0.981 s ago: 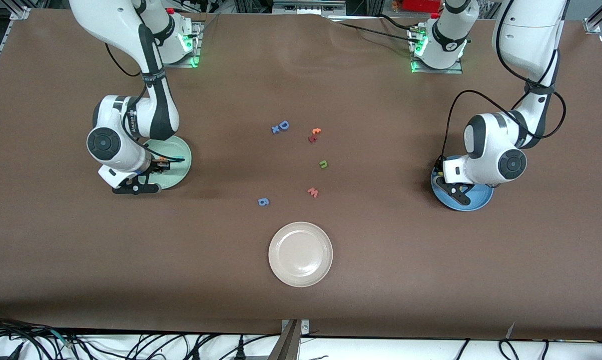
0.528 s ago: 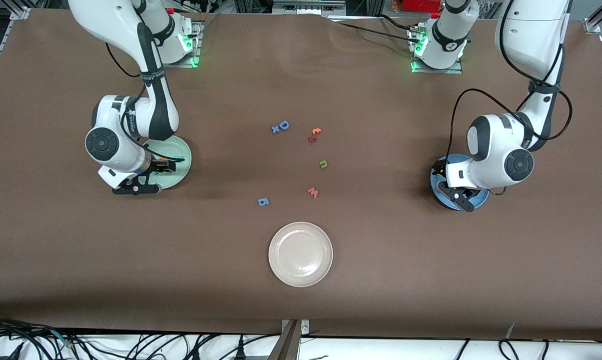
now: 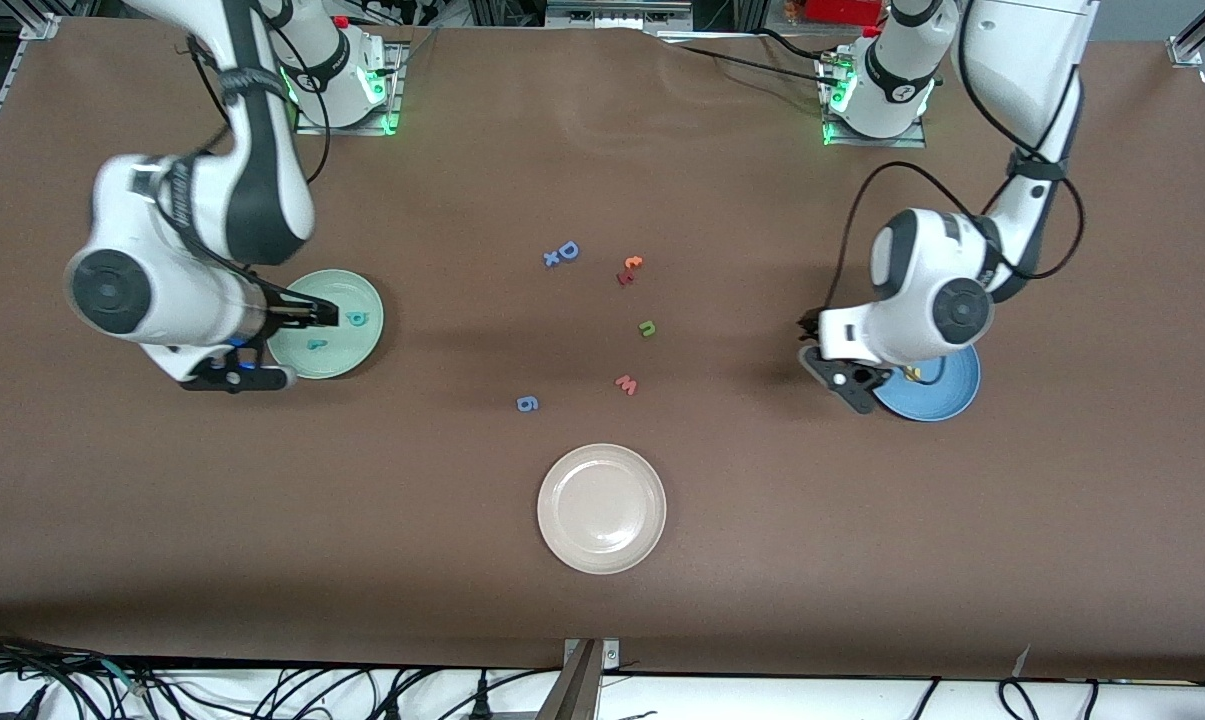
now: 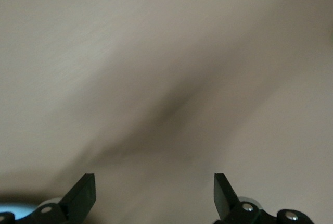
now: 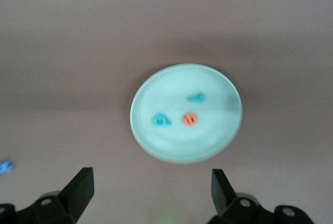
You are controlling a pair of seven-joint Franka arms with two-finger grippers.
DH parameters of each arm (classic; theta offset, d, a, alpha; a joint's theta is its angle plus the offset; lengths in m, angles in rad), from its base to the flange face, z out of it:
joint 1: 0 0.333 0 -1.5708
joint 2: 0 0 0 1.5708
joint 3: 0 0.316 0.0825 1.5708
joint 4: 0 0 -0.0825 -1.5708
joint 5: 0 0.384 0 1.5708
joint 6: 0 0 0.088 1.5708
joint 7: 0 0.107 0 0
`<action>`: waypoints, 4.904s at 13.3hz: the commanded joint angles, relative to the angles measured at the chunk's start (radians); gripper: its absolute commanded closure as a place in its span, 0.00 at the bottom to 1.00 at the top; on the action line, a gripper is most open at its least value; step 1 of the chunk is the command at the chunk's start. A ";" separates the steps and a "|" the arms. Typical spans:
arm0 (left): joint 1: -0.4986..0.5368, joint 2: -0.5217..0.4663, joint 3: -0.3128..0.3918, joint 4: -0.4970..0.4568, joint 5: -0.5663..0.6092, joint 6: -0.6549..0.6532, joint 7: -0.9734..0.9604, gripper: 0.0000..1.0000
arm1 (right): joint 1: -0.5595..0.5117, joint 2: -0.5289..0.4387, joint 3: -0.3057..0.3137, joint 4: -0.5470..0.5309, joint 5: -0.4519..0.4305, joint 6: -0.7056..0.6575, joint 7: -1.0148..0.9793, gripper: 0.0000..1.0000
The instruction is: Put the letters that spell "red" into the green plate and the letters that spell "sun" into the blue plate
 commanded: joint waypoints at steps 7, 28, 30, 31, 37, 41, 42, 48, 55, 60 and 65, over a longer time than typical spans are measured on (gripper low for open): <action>-0.152 0.125 -0.056 0.223 0.100 0.037 -0.057 0.00 | 0.019 -0.110 -0.154 0.251 -0.096 -0.233 -0.052 0.00; -0.273 0.217 -0.128 0.136 0.103 0.246 -0.134 0.09 | -0.925 -0.428 0.842 -0.012 -0.269 -0.001 -0.043 0.00; -0.273 0.212 -0.130 0.136 0.103 0.244 -0.135 0.09 | -0.903 -0.432 0.836 -0.012 -0.267 -0.010 -0.040 0.00; -0.275 0.212 -0.130 0.136 0.103 0.244 -0.135 0.09 | -0.894 -0.432 0.816 -0.012 -0.267 -0.010 -0.040 0.00; -0.281 0.223 -0.130 0.134 0.141 0.246 -0.155 0.09 | -0.860 -0.425 0.793 -0.012 -0.267 -0.012 -0.034 0.00; -0.283 0.232 -0.130 0.136 0.157 0.252 -0.157 0.10 | -0.860 -0.416 0.787 -0.005 -0.266 0.005 -0.034 0.00; -0.283 0.237 -0.130 0.136 0.157 0.255 -0.157 0.14 | -0.860 -0.414 0.788 0.001 -0.266 0.007 -0.034 0.00; -0.289 0.248 -0.130 0.142 0.206 0.257 -0.173 0.14 | -0.859 -0.412 0.791 0.004 -0.270 0.011 -0.046 0.00; -0.296 0.254 -0.130 0.150 0.239 0.257 -0.186 0.30 | -0.859 -0.412 0.791 0.004 -0.266 0.004 -0.035 0.00; -0.296 0.252 -0.130 0.156 0.243 0.257 -0.184 0.33 | -0.859 -0.412 0.791 0.004 -0.266 0.002 -0.035 0.00; -0.296 0.252 -0.130 0.159 0.243 0.257 -0.184 0.73 | -0.859 -0.412 0.793 0.004 -0.266 0.002 -0.035 0.00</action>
